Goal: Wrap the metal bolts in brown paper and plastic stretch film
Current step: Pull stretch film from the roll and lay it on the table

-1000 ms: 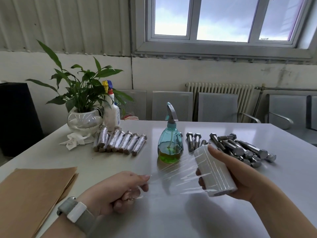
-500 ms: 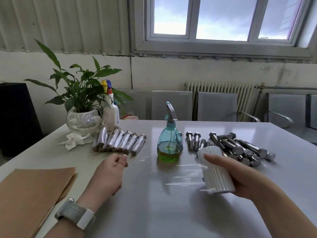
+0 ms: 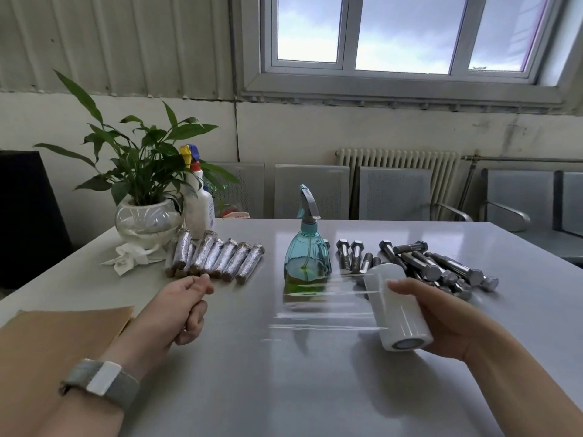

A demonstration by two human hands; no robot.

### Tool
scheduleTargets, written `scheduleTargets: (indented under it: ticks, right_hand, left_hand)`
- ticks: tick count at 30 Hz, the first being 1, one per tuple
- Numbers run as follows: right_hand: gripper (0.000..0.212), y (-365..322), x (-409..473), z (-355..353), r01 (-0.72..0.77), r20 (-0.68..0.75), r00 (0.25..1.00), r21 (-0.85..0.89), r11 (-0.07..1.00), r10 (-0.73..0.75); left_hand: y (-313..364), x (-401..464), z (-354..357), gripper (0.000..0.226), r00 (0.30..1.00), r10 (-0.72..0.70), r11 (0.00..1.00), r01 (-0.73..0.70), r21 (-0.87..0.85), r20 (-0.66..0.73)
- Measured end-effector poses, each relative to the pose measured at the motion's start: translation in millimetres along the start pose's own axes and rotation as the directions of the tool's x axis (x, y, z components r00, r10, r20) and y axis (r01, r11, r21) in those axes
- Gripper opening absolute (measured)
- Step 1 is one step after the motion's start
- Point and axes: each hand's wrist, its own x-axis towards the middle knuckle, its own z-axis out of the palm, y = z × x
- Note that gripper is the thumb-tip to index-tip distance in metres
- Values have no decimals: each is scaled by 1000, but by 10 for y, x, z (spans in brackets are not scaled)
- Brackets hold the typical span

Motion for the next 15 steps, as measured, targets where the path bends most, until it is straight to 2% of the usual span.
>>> scheduleTargets:
  ticks: [5,7,12,15]
  right_hand:
    - [98,30,31,4,23,-41,999,-67,997,-26]
    - [101,39,44,10,23,-50,998,-109,994,-28]
    - [63,-18,-15,-105,-10,-106,994,-109,994,-2]
    - [60,-52,-70,-150,-31,-131,991,-136,990,13]
  left_hand:
    - [-91,66,-86,33,990,133,938,-108,329,-53]
    - [-126,79,-114,32,987,149,907,-113,405,-59]
    - [-149,110,-181,31,997,1,920,31,391,-81]
    - [-124,94,-246,30,993,-96,917,114,382,-67]
